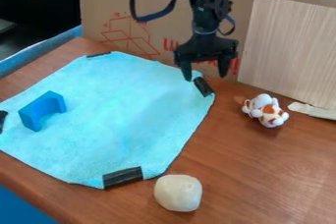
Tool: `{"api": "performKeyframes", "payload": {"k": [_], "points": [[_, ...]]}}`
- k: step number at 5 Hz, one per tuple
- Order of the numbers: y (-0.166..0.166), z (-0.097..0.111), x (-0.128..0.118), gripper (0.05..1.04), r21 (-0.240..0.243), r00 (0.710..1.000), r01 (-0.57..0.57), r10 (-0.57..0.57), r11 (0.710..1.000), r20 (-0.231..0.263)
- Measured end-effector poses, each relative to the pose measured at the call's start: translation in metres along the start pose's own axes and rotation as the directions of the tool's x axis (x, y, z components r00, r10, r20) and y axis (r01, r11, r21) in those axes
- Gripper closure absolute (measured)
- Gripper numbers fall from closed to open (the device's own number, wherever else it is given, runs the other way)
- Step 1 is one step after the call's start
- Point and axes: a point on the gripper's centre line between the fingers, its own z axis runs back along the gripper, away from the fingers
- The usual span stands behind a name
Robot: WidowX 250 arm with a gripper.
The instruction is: Fold the cloth from the top right to the bottom left
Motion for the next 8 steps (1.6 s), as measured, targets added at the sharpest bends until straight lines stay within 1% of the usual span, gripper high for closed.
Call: {"api": "performKeyframes", "payload": {"k": [1, 2, 3, 4, 5, 6, 7, 8], "points": [[-0.002, -0.009, -0.004, 0.083, 0.025, 1.0, -0.004, 0.004, 1.0, 0.003], [-0.003, -0.012, -0.006, 0.14, 0.034, 1.0, 0.004, -0.004, 0.999, 0.014], [0.001, -0.016, -0.011, 0.384, 0.047, 1.0, 0.004, -0.005, 0.999, 0.008], [0.007, -0.021, -0.017, 0.679, 0.062, 1.0, 0.008, -0.008, 0.998, 0.006], [0.013, -0.021, -0.021, 0.88, 0.072, 1.0, 0.016, -0.017, 0.997, 0.007], [0.019, -0.018, -0.021, 0.964, 0.069, 1.0, 0.019, -0.019, 0.997, 0.006], [0.032, 0.0, -0.01, 1.003, 0.036, 1.0, 0.019, -0.02, 0.999, 0.007], [0.051, 0.037, 0.005, 1.012, -0.057, 1.0, 0.021, -0.02, 0.998, 0.025]]}}
